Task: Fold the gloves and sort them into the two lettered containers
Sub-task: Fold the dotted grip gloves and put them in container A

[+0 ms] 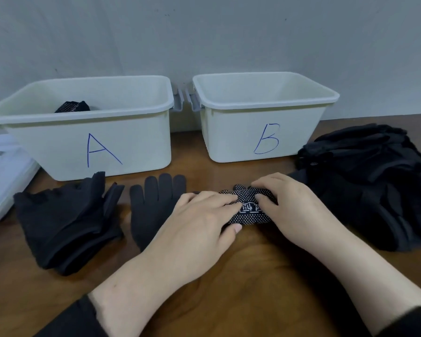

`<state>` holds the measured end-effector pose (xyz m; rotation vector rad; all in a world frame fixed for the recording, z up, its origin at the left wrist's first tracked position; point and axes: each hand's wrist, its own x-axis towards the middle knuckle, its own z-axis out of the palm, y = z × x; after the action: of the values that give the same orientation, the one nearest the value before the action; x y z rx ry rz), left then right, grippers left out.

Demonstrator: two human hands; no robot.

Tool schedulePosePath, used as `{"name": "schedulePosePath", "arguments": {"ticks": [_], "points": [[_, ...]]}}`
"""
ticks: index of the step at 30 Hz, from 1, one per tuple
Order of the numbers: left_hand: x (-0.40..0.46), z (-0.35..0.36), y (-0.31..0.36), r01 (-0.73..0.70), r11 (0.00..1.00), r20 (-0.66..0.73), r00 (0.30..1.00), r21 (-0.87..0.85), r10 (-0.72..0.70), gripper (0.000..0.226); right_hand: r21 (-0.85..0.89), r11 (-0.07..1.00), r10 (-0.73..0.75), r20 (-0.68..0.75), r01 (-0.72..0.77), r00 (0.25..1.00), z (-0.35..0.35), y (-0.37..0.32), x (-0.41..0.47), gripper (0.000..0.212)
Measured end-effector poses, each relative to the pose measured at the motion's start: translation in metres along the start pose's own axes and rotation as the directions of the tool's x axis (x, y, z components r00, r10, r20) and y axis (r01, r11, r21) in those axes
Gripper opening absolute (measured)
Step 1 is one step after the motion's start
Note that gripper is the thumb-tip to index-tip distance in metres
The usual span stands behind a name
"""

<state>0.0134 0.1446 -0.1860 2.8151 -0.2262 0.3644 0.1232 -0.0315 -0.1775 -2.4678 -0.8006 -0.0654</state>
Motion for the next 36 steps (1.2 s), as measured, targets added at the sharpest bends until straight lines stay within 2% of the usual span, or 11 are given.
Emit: {"name": "schedulePosePath", "arguments": {"ticks": [4, 6, 10, 13, 16, 19, 23, 27, 29, 32, 36], "points": [[-0.001, 0.0, -0.001, -0.01, 1.0, 0.0, 1.0, -0.016, 0.01, 0.047, 0.088, 0.996, 0.004, 0.179, -0.02, 0.984, -0.008, -0.007, 0.011, 0.04], [-0.001, 0.001, -0.001, -0.013, 1.0, -0.004, 1.0, -0.027, 0.012, 0.046, 0.014, 1.0, -0.002, 0.337, -0.003, 0.942, -0.016, -0.012, 0.026, 0.048], [-0.001, 0.0, -0.003, 0.008, 0.995, -0.063, 0.998, -0.1, -0.014, 0.04, -0.072, 0.997, 0.031, 0.555, 0.011, 0.832, -0.031, -0.027, 0.054, 0.043], [-0.001, -0.001, -0.003, 0.043, 0.982, -0.125, 0.99, -0.181, -0.067, 0.033, -0.045, 0.998, 0.061, 0.607, -0.043, 0.793, -0.032, -0.03, 0.058, 0.021], [0.001, -0.006, -0.004, 0.163, 0.907, -0.208, 0.943, -0.389, -0.259, 0.025, 0.031, 0.989, 0.104, 0.553, -0.146, 0.827, -0.032, -0.025, 0.049, 0.012], [0.004, -0.016, -0.009, 0.288, 0.739, -0.234, 0.825, -0.609, -0.514, 0.018, 0.224, 0.931, 0.168, 0.437, -0.288, 0.883, -0.035, -0.022, 0.037, 0.012], [0.008, -0.024, -0.011, 0.339, 0.388, -0.043, 0.704, -0.857, -0.709, 0.017, 0.535, 0.785, 0.209, 0.245, -0.312, 0.947, -0.039, -0.031, 0.019, 0.01], [0.009, -0.036, 0.003, 0.309, -0.091, 0.298, 0.732, -0.947, -0.612, 0.027, 0.602, 0.757, 0.197, 0.16, -0.254, 0.967, -0.042, -0.049, 0.007, 0.005], [0.009, -0.043, 0.008, 0.282, -0.263, 0.381, 0.774, -0.923, -0.506, 0.028, 0.602, 0.765, 0.166, 0.158, -0.228, 0.973, -0.041, -0.058, 0.003, 0.005], [0.01, -0.052, 0.01, 0.211, -0.405, 0.387, 0.818, -0.89, -0.426, 0.028, 0.65, 0.72, 0.178, 0.167, -0.245, 0.97, -0.038, -0.069, -0.003, 0.017], [0.009, -0.057, 0.007, 0.179, -0.435, 0.37, 0.834, -0.883, -0.409, 0.025, 0.719, 0.612, 0.191, 0.272, -0.331, 0.943, -0.04, -0.078, -0.008, 0.039]]}}
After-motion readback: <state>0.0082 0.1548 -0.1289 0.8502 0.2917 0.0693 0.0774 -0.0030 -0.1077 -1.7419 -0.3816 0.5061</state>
